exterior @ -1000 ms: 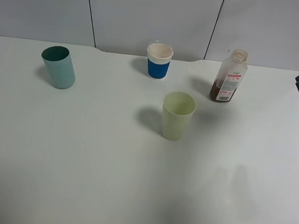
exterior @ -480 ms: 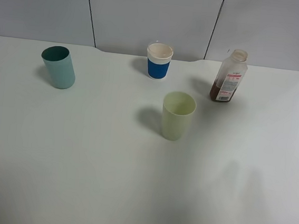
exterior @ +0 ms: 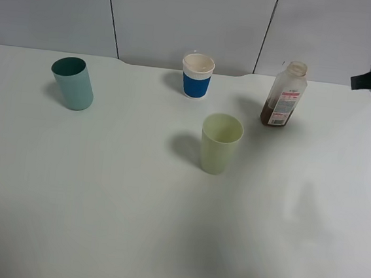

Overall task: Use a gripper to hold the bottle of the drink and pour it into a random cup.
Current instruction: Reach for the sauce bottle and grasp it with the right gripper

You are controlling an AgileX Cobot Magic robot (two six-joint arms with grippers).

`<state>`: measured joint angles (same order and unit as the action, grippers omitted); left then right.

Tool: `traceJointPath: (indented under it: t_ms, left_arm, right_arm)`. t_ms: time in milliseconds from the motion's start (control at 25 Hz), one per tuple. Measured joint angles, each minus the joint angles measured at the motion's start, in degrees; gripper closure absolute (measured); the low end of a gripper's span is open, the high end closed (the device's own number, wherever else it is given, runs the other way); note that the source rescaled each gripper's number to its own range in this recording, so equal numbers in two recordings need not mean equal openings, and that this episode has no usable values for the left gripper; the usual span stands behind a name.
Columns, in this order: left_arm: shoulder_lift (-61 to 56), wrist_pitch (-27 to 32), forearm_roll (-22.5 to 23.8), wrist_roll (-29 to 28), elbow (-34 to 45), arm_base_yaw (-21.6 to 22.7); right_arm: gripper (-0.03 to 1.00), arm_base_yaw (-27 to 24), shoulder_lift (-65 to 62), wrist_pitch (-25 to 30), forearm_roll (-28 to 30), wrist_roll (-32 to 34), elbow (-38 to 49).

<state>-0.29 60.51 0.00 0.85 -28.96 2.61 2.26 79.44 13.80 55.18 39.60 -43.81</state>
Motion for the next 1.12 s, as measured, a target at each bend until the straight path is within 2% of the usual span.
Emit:
traceJointPath:
  t_ms: [160,240,320,440,680,800,920,1120]
  left_arm:
    - [0.0,0.0,0.0,0.0,0.0,0.0]
    - [0.0,0.0,0.0,0.0,0.0,0.0]
    - [0.0,0.0,0.0,0.0,0.0,0.0]
    - [0.0,0.0,0.0,0.0,0.0,0.0]
    - [0.0,0.0,0.0,0.0,0.0,0.0]
    - [0.0,0.0,-0.3,0.0,0.0,0.0]
    - [0.0,0.0,-0.3,0.0,0.0,0.0]
    - [0.0,0.0,0.0,0.0,0.0,0.0]
  right_arm:
    - [0.23,-0.09,4.48,-1.44,-1.78,0.0,0.0]
    - [0.18,-0.62,5.82,-2.91,-5.74,-1.31,0.0]
    - [0.16,-1.35,6.24,-4.32,-12.77,-6.21,0.0]
    - [0.16,-2.56,6.34,-5.95,-30.5,-22.51,0.0]
    - [0.16,-2.71,6.3,-4.14,-68.94,-72.27,0.0]
    - [0.16,-4.63,6.35,-2.67,-82.07,-88.97,0.0]
    - [0.16,-7.24,6.41,-2.76,-90.2,-96.2,0.0]
    - [0.16,-7.86,6.41,-3.26,-91.41,-98.84,0.0]
